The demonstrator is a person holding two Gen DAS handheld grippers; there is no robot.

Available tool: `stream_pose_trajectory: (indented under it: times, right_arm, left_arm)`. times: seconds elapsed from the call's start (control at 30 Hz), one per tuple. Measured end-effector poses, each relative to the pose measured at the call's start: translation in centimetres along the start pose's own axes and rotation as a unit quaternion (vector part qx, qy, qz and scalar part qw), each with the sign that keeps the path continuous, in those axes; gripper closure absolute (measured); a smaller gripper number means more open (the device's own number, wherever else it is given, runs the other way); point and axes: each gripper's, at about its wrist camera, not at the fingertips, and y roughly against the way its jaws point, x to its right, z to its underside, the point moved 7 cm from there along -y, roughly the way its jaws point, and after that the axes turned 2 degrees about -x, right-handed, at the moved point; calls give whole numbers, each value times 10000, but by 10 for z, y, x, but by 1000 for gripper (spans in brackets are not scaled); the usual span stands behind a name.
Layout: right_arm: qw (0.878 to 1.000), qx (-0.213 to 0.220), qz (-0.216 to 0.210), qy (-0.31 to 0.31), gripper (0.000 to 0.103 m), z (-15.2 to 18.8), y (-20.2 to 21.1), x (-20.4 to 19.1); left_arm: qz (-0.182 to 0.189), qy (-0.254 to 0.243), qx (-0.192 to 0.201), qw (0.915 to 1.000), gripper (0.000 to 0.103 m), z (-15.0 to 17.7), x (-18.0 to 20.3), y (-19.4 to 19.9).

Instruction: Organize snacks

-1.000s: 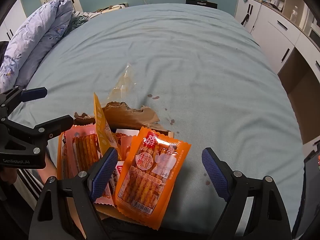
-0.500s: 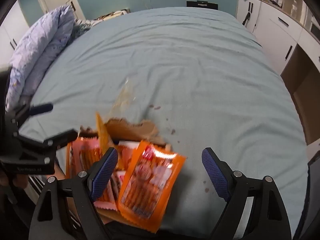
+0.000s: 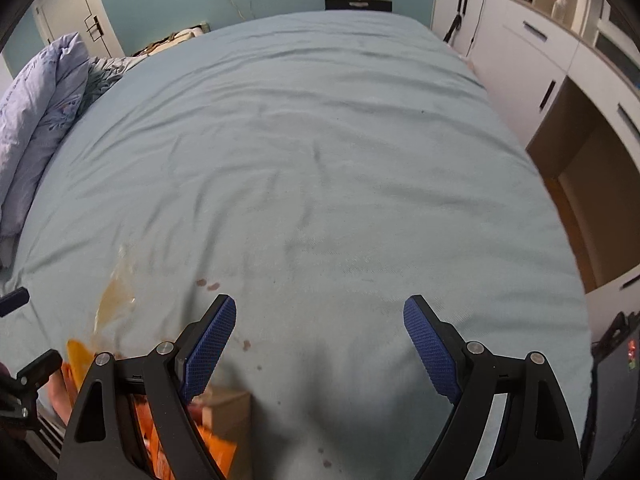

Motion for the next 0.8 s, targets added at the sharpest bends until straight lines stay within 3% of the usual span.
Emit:
stream_pose_trajectory:
  times: [0.1, 0.23, 0.37, 0.43, 0.5, 0.6, 0.63, 0.8]
  right_arm:
    - [10000, 9, 15, 11, 17, -12, -20, 4]
    - [9980, 255, 573, 79, 17, -16, -52, 24]
    - [9953, -227, 938, 80, 17, 1, -94, 35]
    - [9959, -285, 854, 32, 17, 3, -104, 35]
    - [9967, 1, 814, -59, 17, 0, -103, 34]
    - [9958, 254, 877, 50, 7, 0, -111, 30]
    - [9945, 367, 968, 137, 0, 4, -112, 31]
    - [9937, 828, 699, 288, 0, 13, -122, 34]
  left_arm:
    - [-162, -5, 28, 9999, 0, -11, -16, -12]
    - [-517, 68, 106, 9986, 0, -32, -52, -45]
    - [-702, 121, 74, 9974, 0, -42, -85, -84]
    - [-627, 201, -65, 9978, 0, -40, -93, -104]
    - [-542, 226, -244, 9980, 0, -35, -96, -121]
    - [-452, 251, -479, 9975, 0, -23, -102, -143]
    - [-366, 332, -368, 9981, 0, -22, -104, -144]
    - [-258, 392, 318, 9984, 0, -22, -109, -144]
